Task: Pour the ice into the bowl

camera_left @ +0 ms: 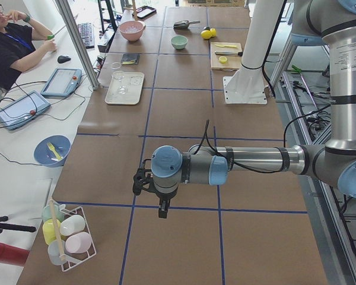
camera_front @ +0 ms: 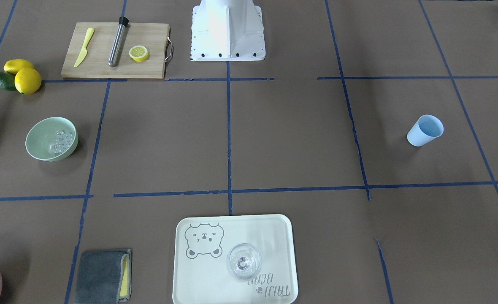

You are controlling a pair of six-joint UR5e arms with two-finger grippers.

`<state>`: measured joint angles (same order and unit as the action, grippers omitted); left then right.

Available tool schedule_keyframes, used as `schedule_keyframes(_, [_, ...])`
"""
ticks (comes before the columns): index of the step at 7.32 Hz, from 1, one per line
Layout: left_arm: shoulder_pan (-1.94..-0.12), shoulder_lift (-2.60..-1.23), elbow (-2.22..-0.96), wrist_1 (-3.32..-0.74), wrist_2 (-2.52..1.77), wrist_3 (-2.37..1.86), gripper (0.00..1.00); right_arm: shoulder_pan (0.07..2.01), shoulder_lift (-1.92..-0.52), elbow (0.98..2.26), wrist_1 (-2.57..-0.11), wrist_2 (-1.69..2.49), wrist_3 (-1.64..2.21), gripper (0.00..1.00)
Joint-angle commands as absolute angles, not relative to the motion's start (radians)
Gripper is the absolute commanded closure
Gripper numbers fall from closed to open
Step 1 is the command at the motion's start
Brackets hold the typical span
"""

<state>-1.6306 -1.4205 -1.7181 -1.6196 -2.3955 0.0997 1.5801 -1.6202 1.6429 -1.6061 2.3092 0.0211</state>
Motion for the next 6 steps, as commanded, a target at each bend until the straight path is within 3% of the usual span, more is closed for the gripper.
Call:
schedule_keyframes(1, [-1.631,-1.42,-1.718,-1.617,-2.396,0.1,0.0,1.578,-1.621,1.643,-1.606,2.309,0.02,0.0])
schedule_keyframes(6, [-1.631,-1.42,-1.717,-1.615,-2.396,0.1,0.0,1.578,-1.631,1.643,-1.606,2.309,0.02,0.0])
